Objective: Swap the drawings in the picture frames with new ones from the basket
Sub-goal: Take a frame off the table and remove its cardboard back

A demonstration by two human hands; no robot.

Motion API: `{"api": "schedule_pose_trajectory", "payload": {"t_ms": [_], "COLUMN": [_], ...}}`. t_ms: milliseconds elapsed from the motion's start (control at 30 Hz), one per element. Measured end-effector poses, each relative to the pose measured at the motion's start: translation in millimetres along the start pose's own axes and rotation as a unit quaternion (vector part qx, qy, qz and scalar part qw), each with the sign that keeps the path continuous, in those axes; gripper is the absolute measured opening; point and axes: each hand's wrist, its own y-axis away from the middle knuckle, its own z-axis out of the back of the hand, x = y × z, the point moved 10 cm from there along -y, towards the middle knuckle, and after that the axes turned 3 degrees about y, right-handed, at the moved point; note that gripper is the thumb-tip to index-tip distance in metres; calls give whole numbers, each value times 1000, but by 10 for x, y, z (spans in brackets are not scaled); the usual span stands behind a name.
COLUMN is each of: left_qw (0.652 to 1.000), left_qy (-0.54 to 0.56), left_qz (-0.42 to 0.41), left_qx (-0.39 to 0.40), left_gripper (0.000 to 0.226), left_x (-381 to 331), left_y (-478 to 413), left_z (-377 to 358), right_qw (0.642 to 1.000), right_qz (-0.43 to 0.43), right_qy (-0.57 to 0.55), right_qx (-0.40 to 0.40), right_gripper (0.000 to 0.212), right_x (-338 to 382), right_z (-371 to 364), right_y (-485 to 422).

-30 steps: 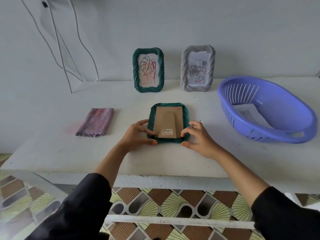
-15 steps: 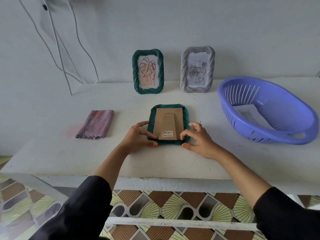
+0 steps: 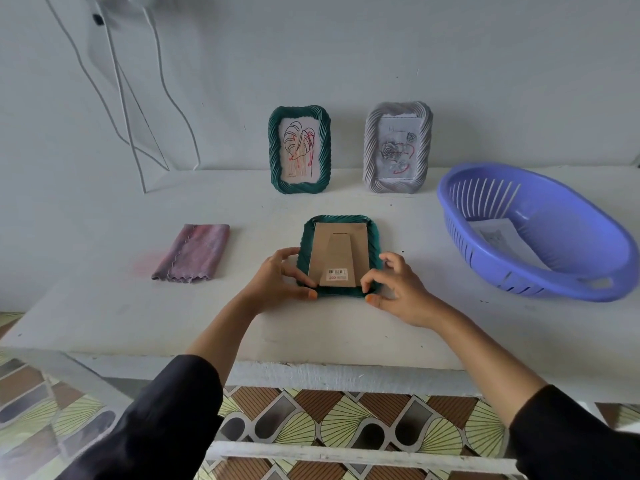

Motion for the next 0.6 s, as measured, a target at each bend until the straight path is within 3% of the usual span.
{"api": "schedule_pose_trajectory", "payload": {"t_ms": [67,167,267,367,500,600], "left_qw": [1000,1000,999,987,976,980], "left_qy": [-8,-5,32,153,147,66], "left_qz": [0,15,20,47,73,92], "left_qx": [-4,4,12,-15,-143,-161], "left_gripper": [31,51,22,12,14,25], "left_x": [-7,36,31,6,41,40], "left_y": [4,-5,-18,-29,-156,-300], "left_z": [8,-19,-5,65,234,181], "right_qw": [1000,1000,997,989,975,971], "right_qz": [1,-2,-3,-19,-63,-107], "right_qy": [-5,-27,-79,-146,-159,-123], "right_qx": [2,4,20,34,-143,-178], "right_gripper": [9,15,28,22,17,25], "right_x": [-4,-24,-46,-62,-190,-270], "right_z": [-2,-12,2,68,432,439], "right_y": [1,-10,-19,-30,-192,-359]}}
